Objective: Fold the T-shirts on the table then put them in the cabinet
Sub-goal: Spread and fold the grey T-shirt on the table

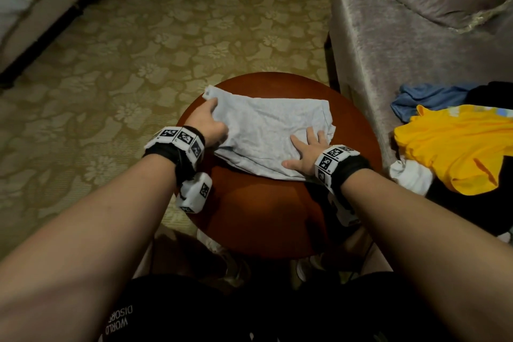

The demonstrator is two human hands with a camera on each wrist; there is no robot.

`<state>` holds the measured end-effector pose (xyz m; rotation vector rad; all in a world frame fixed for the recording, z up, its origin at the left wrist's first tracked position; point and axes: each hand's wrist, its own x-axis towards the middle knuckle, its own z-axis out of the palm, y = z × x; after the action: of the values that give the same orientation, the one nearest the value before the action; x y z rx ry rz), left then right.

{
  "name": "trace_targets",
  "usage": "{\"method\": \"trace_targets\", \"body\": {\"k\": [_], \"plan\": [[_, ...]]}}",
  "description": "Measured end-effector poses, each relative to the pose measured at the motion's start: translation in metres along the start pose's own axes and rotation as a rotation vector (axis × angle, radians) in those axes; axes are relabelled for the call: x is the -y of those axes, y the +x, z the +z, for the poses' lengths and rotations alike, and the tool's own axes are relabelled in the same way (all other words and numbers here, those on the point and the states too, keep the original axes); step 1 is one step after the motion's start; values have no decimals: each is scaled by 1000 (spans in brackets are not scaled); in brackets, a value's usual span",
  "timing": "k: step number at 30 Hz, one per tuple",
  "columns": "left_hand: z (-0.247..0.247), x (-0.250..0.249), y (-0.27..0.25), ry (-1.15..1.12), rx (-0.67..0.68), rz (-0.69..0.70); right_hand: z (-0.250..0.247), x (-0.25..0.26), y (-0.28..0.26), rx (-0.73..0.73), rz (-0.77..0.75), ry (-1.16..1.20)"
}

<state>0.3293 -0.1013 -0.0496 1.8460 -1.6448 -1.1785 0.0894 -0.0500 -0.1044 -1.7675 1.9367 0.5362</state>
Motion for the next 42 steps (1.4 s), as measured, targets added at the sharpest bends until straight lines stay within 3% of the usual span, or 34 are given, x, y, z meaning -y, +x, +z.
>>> {"method": "trace_targets", "body": {"k": [4,6,9,11,15,20,23,26,30,33,35,40,42], "plan": [[15,-42,-13,34,92,120,-10,-4,-2,23,-15,62],[26,-60,-18,121,121,181,-19,-9,-9,-19,-8,297],[44,-81,-24,304,124,251,-20,-24,-19,-266,42,737],[60,-92,-27,359,140,261,-15,-34,-20,-357,83,992],[97,-104,-36,414,180,289,-6,-44,-19,-151,161,1565],[139,-109,-43,424,305,328,0,-61,-11,-64,132,1612],[149,-110,-41,256,362,271,0,-69,-6,-69,169,1645],[143,-103,-30,133,225,193,1,-74,-3,-50,209,1591],[133,-81,-14,322,-33,69,3,-79,6,-14,207,1279],[130,-63,-7,301,-10,-175,1,-77,11,-39,216,1139],[131,-55,-4,227,27,-242,-3,-73,12,-56,222,1100],[137,-42,-3,228,135,-153,-10,-69,11,-11,239,999],[136,-39,-2,183,149,-130,-6,-71,10,-7,198,1116]]}}
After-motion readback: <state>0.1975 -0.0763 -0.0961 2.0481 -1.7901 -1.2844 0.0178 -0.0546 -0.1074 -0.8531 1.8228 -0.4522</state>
